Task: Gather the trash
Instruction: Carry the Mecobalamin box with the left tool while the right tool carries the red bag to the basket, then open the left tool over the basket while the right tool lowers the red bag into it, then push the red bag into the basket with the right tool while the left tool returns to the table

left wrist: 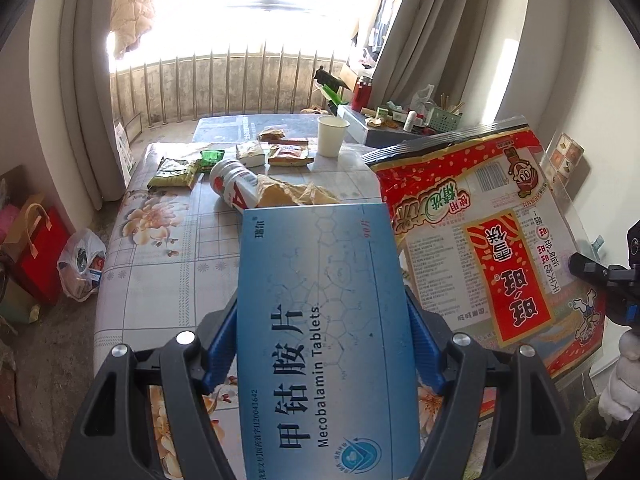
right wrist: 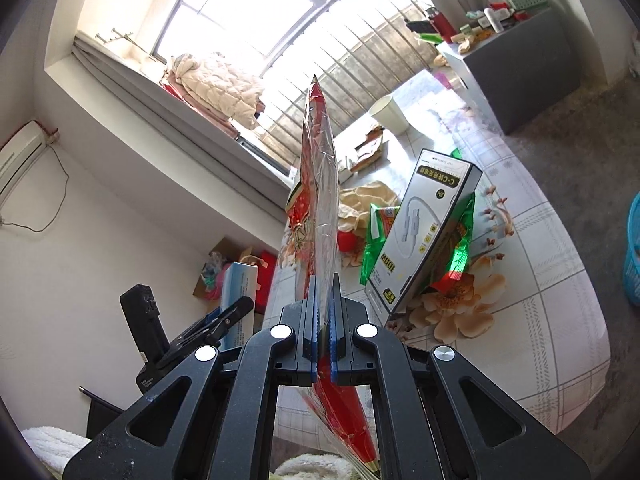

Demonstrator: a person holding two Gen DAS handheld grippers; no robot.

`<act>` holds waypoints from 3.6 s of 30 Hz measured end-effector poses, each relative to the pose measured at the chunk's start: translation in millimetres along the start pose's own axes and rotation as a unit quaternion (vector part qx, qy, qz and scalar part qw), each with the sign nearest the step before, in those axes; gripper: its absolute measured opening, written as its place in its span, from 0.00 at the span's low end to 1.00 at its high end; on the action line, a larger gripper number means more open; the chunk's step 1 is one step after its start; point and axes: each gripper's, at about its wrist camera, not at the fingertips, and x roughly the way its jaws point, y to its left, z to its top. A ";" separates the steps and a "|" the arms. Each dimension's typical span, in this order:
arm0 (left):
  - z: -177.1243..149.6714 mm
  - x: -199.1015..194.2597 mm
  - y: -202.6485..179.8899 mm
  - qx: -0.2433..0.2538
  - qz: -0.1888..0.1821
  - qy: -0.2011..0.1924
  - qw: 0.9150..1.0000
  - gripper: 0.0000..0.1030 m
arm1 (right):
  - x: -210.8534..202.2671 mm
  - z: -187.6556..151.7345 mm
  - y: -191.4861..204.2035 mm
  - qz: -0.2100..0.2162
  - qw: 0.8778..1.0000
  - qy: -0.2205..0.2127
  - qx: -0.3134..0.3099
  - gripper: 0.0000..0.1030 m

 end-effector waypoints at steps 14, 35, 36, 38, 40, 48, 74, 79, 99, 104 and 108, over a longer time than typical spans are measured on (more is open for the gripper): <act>36.3 15.8 -161.3 0.073 -0.169 -0.003 0.983 0.69 | -174.8 -22.2 -69.4 -0.095 0.980 -0.169 0.052 0.03; 9.0 273.1 -500.3 0.224 -0.229 0.257 0.912 0.69 | -228.5 -42.2 -324.7 -0.272 0.875 -0.245 0.316 0.03; 3.9 287.2 -509.2 0.226 -0.224 0.266 0.910 0.69 | -222.6 -39.8 -338.2 -0.272 0.873 -0.238 0.328 0.03; -3.8 315.7 -523.1 0.226 -0.212 0.280 0.909 0.69 | -210.8 -37.4 -363.9 -0.269 0.869 -0.226 0.348 0.03; -10.3 341.6 -532.3 0.226 -0.198 0.290 0.909 0.69 | -198.8 -37.4 -381.3 -0.266 0.865 -0.217 0.366 0.03; -12.7 418.9 -543.7 0.176 -0.185 0.311 0.915 0.72 | -152.3 -21.4 -452.6 -0.254 0.853 -0.197 0.411 0.11; 78.2 226.7 -380.3 0.179 -0.269 0.230 0.918 0.74 | -77.9 16.4 -464.0 -0.450 0.845 -0.044 0.285 0.06; 85.4 193.0 -278.4 0.110 -0.245 0.222 0.937 0.74 | -11.8 36.7 -471.4 -0.559 0.814 0.087 0.132 0.03; 70.5 138.2 -40.5 -0.103 -0.123 0.168 0.973 0.74 | 57.7 -15.5 -594.4 -0.566 0.746 0.326 0.130 0.06; 68.5 132.4 -33.6 -0.111 -0.127 0.162 0.972 0.74 | 36.4 -13.7 -582.9 -0.555 0.769 0.287 0.134 0.18; 64.1 125.9 -30.4 -0.110 -0.128 0.157 0.973 0.74 | 5.3 -7.1 -561.1 -0.531 0.807 0.217 0.140 0.43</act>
